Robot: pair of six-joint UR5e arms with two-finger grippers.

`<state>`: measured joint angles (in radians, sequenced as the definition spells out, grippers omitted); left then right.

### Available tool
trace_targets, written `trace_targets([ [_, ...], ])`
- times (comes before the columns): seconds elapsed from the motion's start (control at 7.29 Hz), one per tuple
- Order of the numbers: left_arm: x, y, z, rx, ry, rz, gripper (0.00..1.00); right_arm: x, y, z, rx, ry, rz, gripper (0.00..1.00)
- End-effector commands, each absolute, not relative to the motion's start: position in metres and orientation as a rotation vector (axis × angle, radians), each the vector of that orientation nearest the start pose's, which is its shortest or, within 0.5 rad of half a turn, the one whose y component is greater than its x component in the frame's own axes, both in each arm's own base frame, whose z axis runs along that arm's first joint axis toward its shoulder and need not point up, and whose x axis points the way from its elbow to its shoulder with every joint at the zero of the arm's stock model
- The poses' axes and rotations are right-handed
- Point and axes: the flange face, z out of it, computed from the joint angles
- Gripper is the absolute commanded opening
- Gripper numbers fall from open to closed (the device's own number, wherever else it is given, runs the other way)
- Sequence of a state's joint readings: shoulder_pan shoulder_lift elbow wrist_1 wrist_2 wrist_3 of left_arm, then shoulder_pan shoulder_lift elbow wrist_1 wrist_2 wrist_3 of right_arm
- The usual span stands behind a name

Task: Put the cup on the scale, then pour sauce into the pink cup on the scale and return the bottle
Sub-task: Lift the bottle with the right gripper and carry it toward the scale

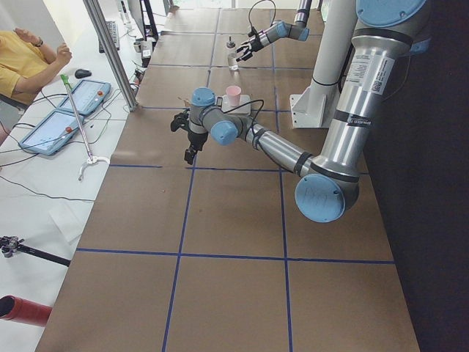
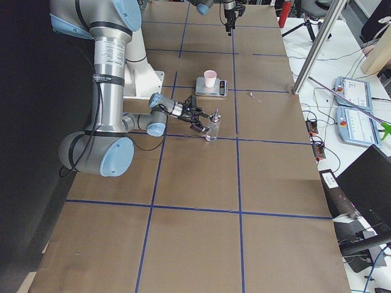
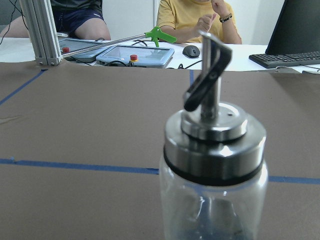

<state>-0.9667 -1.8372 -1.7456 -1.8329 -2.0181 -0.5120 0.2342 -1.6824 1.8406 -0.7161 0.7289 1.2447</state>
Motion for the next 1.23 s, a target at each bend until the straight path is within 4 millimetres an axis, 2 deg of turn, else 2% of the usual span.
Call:
trace_targets([
  [0.0, 0.267, -0.546, 0.408, 0.36, 0.732, 0.243, 0.97, -0.396, -0.319, 0.478, 1.004, -0.694, 0.366, 1.0],
  [0.41, 0.265, -0.543, 0.403, 0.369, 0.736, 0.243, 0.98, -0.395, -0.319, 0.487, 1.01, -0.731, 0.382, 1.0],
  [0.82, 0.263, -0.542, 0.397, 0.377, 0.739, 0.242, 0.98, -0.388, -0.335, 0.502, 1.01, -0.692, 0.399, 1.0],
  [0.96, 0.262, -0.541, 0.396, 0.379, 0.74, 0.242, 0.98, -0.392, -0.343, 0.5, 0.998, -0.699, 0.395, 1.0],
  [1.1, 0.261, -0.539, 0.396, 0.381, 0.741, 0.243, 0.98, -0.405, -0.349, 0.492, 1.009, -0.702, 0.387, 1.0],
])
